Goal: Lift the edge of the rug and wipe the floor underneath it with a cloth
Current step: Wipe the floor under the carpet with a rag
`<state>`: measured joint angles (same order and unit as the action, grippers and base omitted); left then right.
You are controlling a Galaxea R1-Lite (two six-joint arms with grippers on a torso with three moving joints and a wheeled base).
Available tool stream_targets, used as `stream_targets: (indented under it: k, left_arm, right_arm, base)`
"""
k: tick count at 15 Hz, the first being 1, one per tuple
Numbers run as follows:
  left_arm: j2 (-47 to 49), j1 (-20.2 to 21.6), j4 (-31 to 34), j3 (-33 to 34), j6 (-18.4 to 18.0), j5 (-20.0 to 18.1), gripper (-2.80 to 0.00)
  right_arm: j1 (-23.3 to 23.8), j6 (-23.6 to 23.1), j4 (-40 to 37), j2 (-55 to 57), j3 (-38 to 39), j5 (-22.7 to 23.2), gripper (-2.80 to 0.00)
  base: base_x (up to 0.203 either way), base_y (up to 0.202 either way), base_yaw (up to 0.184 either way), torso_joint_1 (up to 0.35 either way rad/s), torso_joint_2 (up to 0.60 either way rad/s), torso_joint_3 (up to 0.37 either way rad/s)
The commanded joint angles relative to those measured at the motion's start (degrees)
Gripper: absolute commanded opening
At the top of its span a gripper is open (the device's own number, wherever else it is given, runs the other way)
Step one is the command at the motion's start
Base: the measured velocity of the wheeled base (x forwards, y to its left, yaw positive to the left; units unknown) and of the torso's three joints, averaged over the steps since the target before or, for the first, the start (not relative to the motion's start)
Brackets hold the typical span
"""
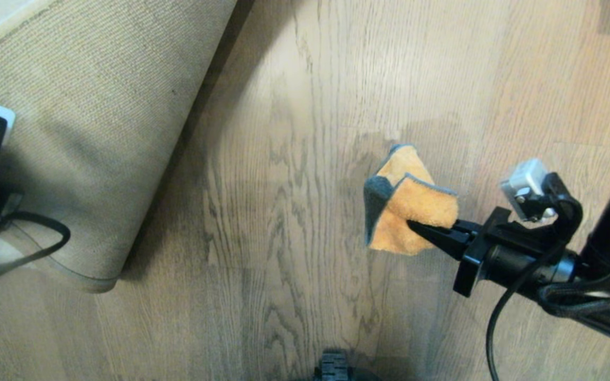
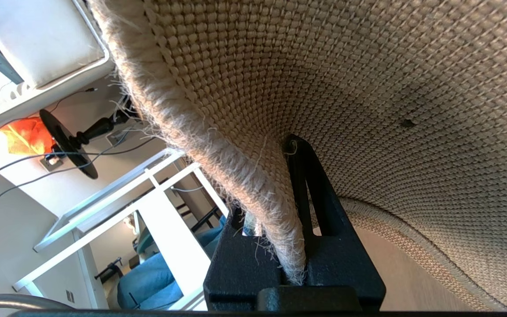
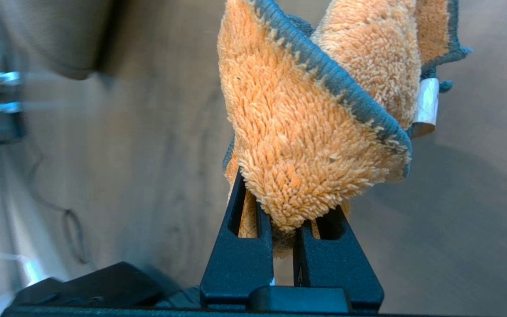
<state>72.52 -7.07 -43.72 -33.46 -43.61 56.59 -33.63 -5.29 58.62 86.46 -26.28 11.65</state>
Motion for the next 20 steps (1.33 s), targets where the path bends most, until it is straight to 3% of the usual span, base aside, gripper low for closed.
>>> stream_targets:
  k: [1,5,10,14,20]
  left_arm:
    - [-0.45,-0.05,-0.32,0.06,-0.25,0.36,-2.8]
    - [-0.99,0.04,-0.32,0.24,-0.25,0.28,-2.8]
    - [-0.98,0.13,-0.23,0.33,-0.25,0.45,-2.8]
    - [-0.8,0.15,-0.31,0.86,-0.25,0.45,-2.8]
    - [-0.36,0.22,-0.32,1.38,-0.25,0.36,-2.8]
  right_arm:
    - [-3.49,-0.03,0.6,5.05,-2.62,0.12,-2.8]
    - [-8.13,2.9,1.71,11.7,-6.09,-0.05,-2.8]
    - [-8.86,5.2,8.26,20.41,-8.38,0.03,-2.8]
    - [-9.51,9.94,12.15,25.11,-10.25,-0.03,-2.8]
    - [-13.33,13.49,12.59,31.59,-16.47,-0.75,-2.8]
  base:
    - [0.0,0.0,0.0,0.0,0.0,0.0]
    - [0.0,0.0,0.0,0.0,0.0,0.0]
    - [0.0,0.0,0.0,0.0,0.0,0.0]
    - [0.0,0.0,0.0,0.0,0.0,0.0]
    - [0.0,0.0,0.0,0.0,0.0,0.0]
